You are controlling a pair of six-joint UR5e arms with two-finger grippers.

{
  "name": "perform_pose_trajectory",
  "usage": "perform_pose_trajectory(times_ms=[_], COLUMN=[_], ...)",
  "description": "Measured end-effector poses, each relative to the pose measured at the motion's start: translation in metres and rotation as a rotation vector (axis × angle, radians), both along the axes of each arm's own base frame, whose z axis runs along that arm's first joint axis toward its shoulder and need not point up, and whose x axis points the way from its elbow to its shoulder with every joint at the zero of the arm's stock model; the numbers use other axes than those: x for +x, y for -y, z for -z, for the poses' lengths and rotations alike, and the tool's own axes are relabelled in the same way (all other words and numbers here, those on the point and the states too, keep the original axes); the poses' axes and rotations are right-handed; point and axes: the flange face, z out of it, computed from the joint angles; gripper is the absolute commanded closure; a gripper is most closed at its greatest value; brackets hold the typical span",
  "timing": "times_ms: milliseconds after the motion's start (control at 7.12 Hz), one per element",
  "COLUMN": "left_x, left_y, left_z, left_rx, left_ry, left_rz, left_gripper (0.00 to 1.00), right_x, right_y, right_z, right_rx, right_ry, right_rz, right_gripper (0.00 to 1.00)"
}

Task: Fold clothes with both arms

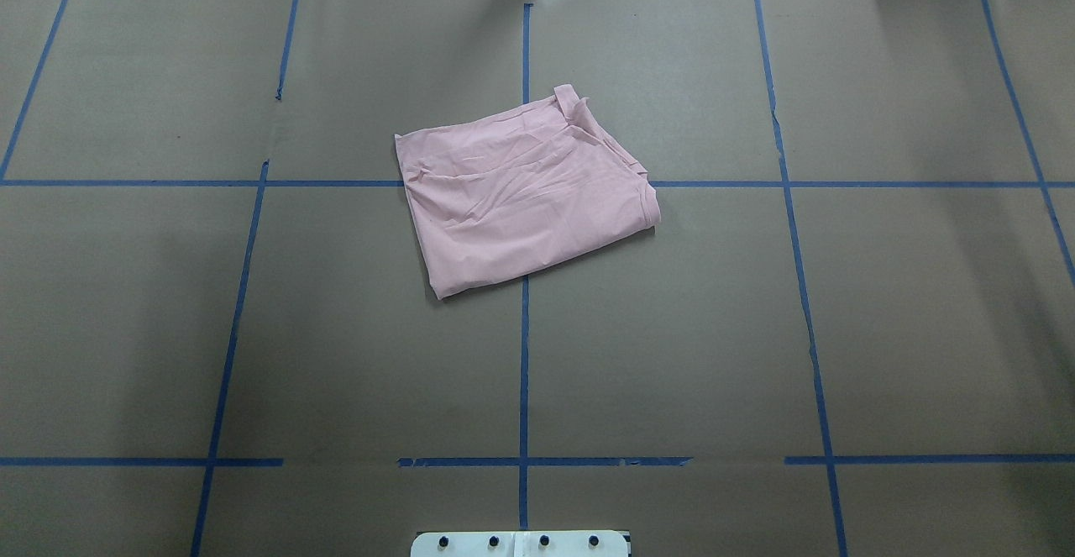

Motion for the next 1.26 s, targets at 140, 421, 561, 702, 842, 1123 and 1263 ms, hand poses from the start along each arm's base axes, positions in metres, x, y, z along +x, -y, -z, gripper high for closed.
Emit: perform_pose_trajectory(times_ms=[140,421,561,702,842,1123,1263], left_x=[-0.012,-0.016,-0.016,-0.017,-0.017,-0.018,-0.02], left_y=[-0.02,-0.033,-0.036,-0.038,-0.037,-0.037,-0.042], left_z=[-0.028,-0.081,-0.098,-0.106,-0.106,-0.094,-0.091], left_rx=[-0.004,-0.005,-0.02,-0.041,-0.072,-0.121,-0.129], left_ry=[-0.026,-0.036,-0.035,-0.033,-0.03,-0.025,-0.024], left_rz=[-0.026,-0.04,-0.04,-0.038,-0.038,-0.04,-0.043], left_gripper=[0.0,0.0,0.0,0.0,0.0,0.0,0.0], right_x=[0.01,0.015,0.015,0.015,0.015,0.01,0.005], right_y=[-0.016,-0.022,-0.022,-0.023,-0.024,-0.023,-0.023], right_z=[-0.009,-0.003,0.0,0.002,0.003,0.008,0.008], right_rx=[0.001,0.022,0.028,0.018,-0.011,-0.057,-0.064], right_ry=[0.01,0.015,0.017,0.019,0.023,0.028,0.027], right_rz=[-0.002,-0.009,-0.01,-0.021,-0.05,-0.095,-0.093], right_gripper=[0.0,0.0,0.0,0.0,0.0,0.0,0.0])
